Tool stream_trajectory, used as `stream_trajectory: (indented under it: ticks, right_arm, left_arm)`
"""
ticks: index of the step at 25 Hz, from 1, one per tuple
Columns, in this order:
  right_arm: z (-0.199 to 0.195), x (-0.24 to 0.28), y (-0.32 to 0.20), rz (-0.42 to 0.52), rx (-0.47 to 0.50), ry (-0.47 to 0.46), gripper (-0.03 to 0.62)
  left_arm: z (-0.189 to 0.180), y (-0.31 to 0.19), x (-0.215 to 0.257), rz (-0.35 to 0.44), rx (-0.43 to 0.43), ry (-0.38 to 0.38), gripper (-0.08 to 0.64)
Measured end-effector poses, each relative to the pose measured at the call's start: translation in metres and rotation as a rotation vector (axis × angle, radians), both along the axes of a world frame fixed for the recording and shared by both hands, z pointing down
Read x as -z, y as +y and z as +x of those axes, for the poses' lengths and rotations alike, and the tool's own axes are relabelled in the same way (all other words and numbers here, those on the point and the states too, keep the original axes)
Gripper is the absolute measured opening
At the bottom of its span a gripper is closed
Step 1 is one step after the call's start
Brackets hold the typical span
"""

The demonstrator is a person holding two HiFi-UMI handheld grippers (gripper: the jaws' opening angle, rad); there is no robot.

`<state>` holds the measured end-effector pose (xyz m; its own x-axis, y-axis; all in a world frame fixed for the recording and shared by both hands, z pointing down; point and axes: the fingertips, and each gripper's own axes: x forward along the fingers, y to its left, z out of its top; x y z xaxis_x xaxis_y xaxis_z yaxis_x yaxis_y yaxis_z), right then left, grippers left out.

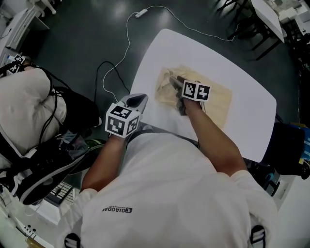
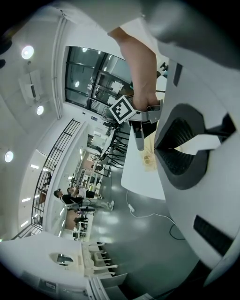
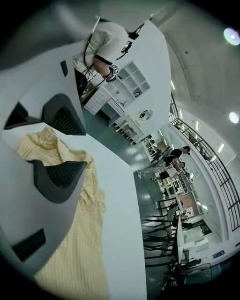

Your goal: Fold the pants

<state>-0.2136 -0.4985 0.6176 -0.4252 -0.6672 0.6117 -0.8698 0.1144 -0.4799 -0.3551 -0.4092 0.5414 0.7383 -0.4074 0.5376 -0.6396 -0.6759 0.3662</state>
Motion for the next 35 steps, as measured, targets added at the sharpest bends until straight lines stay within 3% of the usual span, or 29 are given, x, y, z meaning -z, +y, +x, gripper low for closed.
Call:
stream_trajectory:
  ticks: [5,11,15,24,35]
  right_arm:
    - [0.012,0.021,0.025,0.059,-0.005,-0.015,0.146]
    - [0.032,0.046,0.062,0.11,0.028,-0.101,0.02]
    - [0.025,0.076,0.063,0.15,0.043,-0.122,0.02]
    - [0.056,0.094,0.123,0.228,0.029,-0.013,0.02]
    - [0.11,0.084,0.166,0.193,-0.159,-0.009,0.02]
  left_arm:
    - [0.018,0.014,0.001,0.012,-0.032,-0.002,0.028]
    - [0.052,0.022,0.001,0.023,-0.072,0.003,0.029]
    - [0.045,-0.009,0.011,0.03,-0.078,0.003,0.029]
    - [0.063,-0.007,0.017,0.053,-0.138,0.003,0.028]
    - [0.126,-0.003,0.01,0.057,-0.347,-0.011,0.028]
